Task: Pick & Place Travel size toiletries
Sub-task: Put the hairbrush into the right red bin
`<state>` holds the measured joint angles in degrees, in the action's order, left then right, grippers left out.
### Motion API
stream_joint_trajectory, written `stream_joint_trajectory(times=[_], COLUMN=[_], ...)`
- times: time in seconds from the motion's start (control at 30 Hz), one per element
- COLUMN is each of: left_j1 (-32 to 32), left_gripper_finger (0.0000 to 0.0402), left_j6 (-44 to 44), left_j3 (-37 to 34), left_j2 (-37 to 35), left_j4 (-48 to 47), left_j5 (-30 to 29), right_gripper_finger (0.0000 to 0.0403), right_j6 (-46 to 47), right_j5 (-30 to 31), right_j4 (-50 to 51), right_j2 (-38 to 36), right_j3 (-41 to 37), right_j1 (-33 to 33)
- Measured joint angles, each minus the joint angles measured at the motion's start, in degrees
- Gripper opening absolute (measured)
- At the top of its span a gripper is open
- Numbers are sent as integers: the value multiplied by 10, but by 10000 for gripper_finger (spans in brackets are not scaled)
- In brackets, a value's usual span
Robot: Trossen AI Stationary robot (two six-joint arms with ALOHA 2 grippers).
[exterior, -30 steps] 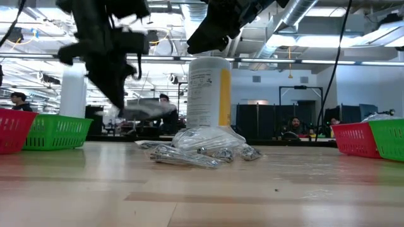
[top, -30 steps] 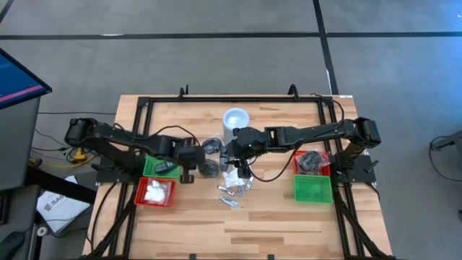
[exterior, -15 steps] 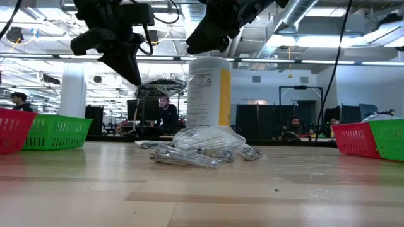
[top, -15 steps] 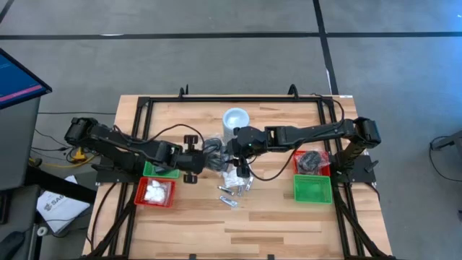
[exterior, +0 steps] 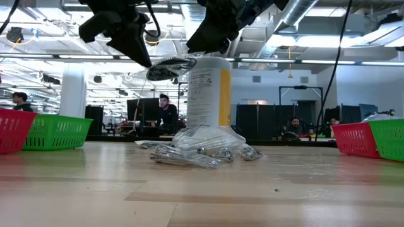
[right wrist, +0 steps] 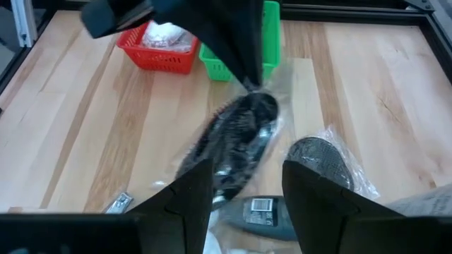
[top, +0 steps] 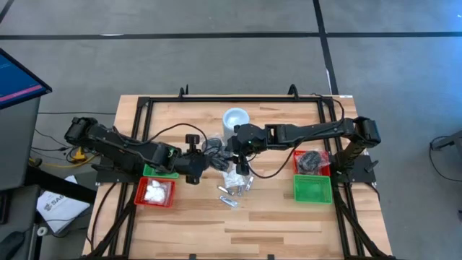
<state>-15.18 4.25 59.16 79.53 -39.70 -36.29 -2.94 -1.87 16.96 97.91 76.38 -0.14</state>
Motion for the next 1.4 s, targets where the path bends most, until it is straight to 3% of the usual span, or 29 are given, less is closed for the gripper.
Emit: stream_joint_trajectory(times=[0.13, 0.53, 1.13, 1.27, 1.4], left_j1=[-3, -3, -6, -6, -6], left_gripper_finger=[0, 0, 0, 0, 0], left_j6=[0, 3, 74, 75, 75], left_j3=[0, 0, 0, 0, 0], left_j2=[0, 0, -4, -4, -4], left_j4=[1, 18, 99, 107, 109], left_j5=[-5, -114, -134, -135, -135], right_gripper_finger=[159, 159, 157, 132, 67], right_j6=[0, 0, 21, 30, 30], right_j5=[2, 2, 2, 2, 2], right_j4=[-1, -26, -27, -26, -23], right_j2=[0, 0, 0, 0, 0], right_j3=[0, 0, 0, 0, 0], right_j1=[-6, -7, -23, -24, -24])
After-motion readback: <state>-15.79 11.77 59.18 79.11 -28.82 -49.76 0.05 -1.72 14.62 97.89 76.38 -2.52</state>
